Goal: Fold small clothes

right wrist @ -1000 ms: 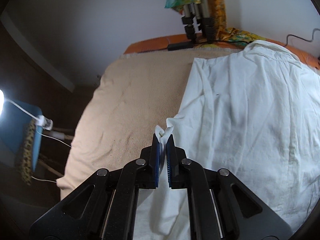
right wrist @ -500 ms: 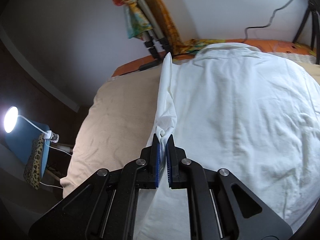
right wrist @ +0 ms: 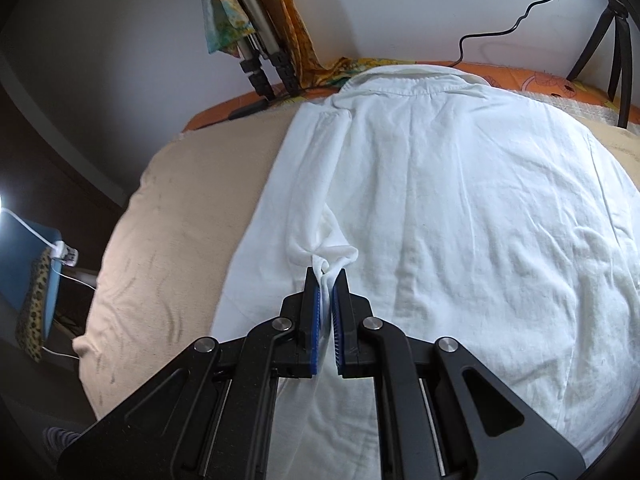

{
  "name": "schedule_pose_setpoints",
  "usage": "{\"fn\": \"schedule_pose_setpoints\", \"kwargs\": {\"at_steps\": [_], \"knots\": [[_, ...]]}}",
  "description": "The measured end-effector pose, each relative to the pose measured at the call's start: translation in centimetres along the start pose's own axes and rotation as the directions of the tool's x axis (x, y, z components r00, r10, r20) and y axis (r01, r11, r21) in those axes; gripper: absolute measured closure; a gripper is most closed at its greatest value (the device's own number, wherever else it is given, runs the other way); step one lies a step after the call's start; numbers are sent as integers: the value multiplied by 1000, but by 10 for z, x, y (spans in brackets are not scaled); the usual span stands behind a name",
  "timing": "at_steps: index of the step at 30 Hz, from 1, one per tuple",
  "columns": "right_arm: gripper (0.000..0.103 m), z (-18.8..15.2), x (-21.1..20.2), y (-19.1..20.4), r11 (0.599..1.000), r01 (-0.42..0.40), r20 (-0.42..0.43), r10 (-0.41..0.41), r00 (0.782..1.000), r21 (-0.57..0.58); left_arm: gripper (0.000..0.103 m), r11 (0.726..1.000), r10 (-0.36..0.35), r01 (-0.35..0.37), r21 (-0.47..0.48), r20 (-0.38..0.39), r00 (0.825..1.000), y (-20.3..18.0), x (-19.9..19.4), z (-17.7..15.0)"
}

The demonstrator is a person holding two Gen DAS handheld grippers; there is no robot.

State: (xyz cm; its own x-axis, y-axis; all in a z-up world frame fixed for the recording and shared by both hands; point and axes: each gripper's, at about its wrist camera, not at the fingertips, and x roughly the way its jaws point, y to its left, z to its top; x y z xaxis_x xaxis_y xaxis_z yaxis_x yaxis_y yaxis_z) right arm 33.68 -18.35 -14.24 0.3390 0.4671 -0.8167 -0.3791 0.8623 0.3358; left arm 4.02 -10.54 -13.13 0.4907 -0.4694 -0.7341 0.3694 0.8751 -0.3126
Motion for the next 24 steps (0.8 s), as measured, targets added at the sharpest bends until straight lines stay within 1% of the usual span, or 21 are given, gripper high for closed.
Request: {"fn": "schedule_pose_setpoints", "kwargs": {"at_steps": [1, 2, 3, 4, 5, 6, 8, 9, 12, 14, 16, 19, 22, 24], "knots": [[96, -1, 1, -1, 1000, 6, -8, -6, 1000, -1, 84, 1000, -7, 7, 13, -6, 1000, -3, 1, -1], [96, 0, -1, -3, 1000, 14, -12, -14, 1000, 0, 79, 1000, -15, 15, 23, -10, 1000, -6, 0, -2], [90, 0, -4, -5, 1000, 19, -8, -19, 1000, -1, 76, 999, -24, 25, 37, -9, 1000, -9, -3, -4], [85, 1, -9, -6, 999, 46, 4, -46, 999, -2, 73, 998, -28, 28, 55, -5, 1000, -11, -9, -7], [77, 1, -16, -9, 998, 69, 25, -69, 997, -10, 73, 997, -34, 34, 70, -3, 999, -13, -15, -11], [73, 1, -24, -12, 996, 85, 44, -84, 996, -12, 73, 996, -40, 40, 83, -2, 999, -14, -23, -15], [73, 1, -40, -19, 997, 78, 65, -78, 995, 2, 73, 995, -44, 42, 96, 11, 999, -12, -41, -23], [73, 0, -49, -22, 997, 73, 80, -74, 994, 10, 73, 994, -35, 33, 100, 16, 999, -10, -48, -26], [73, -7, -80, -25, 998, 70, 119, -69, 991, 0, 73, 996, 14, -18, 87, 45, 999, 4, -70, -34], [73, -14, -100, -25, 999, 51, 139, -50, 989, -1, 74, 996, 47, -52, 67, 62, 997, 15, -78, -35], [73, -22, -120, -27, 999, 35, 161, -36, 986, 7, 75, 996, 74, -77, 48, 71, 995, 25, -78, -31], [73, -34, -147, -27, 1000, 10, 191, -13, 982, 18, 76, 996, 83, -86, 29, 91, 992, 31, -69, -22], [73, -49, -172, -28, 1000, -1, 216, -3, 976, 20, 78, 993, 87, -95, 75, 102, 991, 21, -50, -12], [73, -60, -190, -30, 1000, 2, 234, -5, 972, 13, 78, 990, 78, -87, 111, 88, 993, 12, -33, -7]]}}
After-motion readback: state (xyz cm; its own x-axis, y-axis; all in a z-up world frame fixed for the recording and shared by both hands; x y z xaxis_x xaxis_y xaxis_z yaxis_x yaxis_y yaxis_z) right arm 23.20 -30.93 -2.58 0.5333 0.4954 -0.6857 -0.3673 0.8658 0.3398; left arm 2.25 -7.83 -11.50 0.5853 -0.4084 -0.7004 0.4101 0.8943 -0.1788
